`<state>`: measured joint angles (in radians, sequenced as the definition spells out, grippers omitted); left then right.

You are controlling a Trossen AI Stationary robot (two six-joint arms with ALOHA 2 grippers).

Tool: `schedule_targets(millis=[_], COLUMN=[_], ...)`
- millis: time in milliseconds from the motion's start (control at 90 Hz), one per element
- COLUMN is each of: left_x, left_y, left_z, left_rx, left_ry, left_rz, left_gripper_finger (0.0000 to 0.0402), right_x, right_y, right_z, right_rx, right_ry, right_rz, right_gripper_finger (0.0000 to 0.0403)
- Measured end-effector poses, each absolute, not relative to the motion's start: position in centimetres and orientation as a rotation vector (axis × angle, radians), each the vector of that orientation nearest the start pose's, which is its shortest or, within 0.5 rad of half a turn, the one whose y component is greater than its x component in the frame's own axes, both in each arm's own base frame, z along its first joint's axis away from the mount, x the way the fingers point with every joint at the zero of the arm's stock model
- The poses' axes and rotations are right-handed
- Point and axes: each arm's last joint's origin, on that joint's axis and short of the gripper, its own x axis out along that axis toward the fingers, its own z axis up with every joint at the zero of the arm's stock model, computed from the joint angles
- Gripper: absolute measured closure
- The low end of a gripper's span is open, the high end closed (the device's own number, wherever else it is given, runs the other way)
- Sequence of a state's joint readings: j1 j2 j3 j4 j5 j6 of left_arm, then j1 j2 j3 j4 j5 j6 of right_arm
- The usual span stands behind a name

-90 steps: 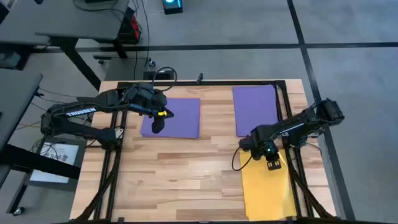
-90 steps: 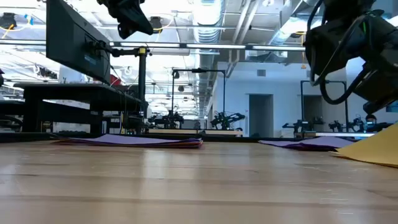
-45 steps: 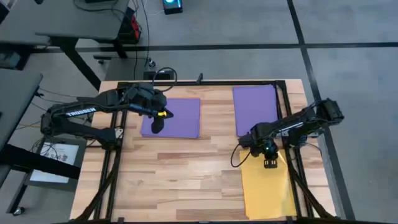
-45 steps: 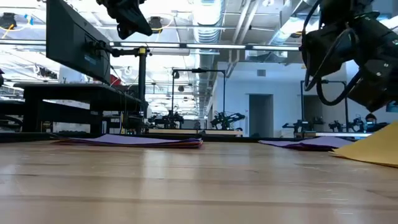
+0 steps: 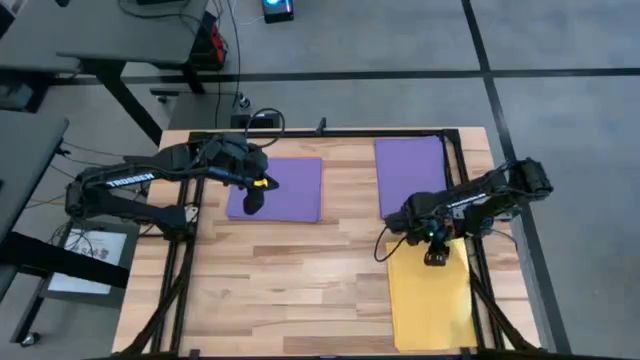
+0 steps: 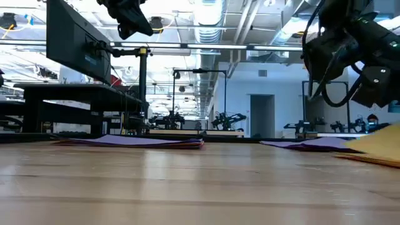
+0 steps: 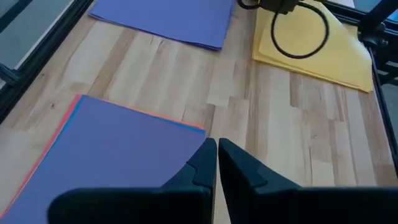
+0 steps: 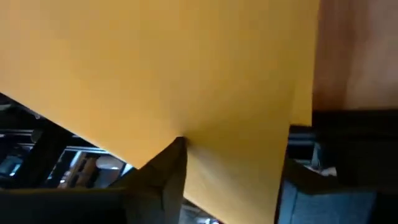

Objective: Organize paper
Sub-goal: Stack the yellow paper on the bottom right yellow papers

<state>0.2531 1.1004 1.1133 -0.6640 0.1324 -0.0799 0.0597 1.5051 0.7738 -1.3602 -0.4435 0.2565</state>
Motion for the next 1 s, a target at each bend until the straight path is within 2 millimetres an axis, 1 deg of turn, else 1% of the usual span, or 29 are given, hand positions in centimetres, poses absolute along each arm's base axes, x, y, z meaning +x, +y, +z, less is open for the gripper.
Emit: schedule_targets(millis=[178,311,422,556,667,733,800,900,1000], left_x=[21.5,21.5,21.5,21.5,21.5,21.5,21.5,21.5,21.5], left_y=[5.2,5.2,5.2,5.2,5.2,5.2,5.1,5.0,4.9], left_z=[34.4,34.4,34.3,34.3,34.3,34.3,34.3,34.3,34.3], left_rx=[-0.202,-0.217,-0.223,-0.223,-0.223,-0.223,-0.225,-0.232,-0.235], left_ry=[0.635,0.634,0.638,0.638,0.638,0.638,0.639,0.642,0.646], left_rz=[0.142,0.147,0.149,0.149,0.149,0.149,0.144,0.104,0.072], left_gripper_finger=[0.04,0.04,0.04,0.04,0.04,0.04,0.04,0.04,0.04], right_x=[18.5,18.5,18.1,18.1,18.8,18.9,19.0,18.8,18.7], right_y=[1.5,1.4,1.4,1.1,1.2,1.4,1.9,2.7,3.3], right_z=[16.8,16.8,16.5,16.4,16.8,16.9,17.0,17.0,17.0], right_rx=[0.577,0.582,0.583,0.471,0.408,0.347,0.286,0.197,0.17], right_ry=[2.022,2.018,2.05,2.041,1.963,1.93,1.892,1.894,1.897], right_rz=[0.062,0.06,0.032,-0.032,-0.022,0.01,0.085,0.186,0.22], right_gripper_finger=[0.0241,0.0241,0.024,0.0233,0.023,0.0229,0.0229,0.0229,0.0229])
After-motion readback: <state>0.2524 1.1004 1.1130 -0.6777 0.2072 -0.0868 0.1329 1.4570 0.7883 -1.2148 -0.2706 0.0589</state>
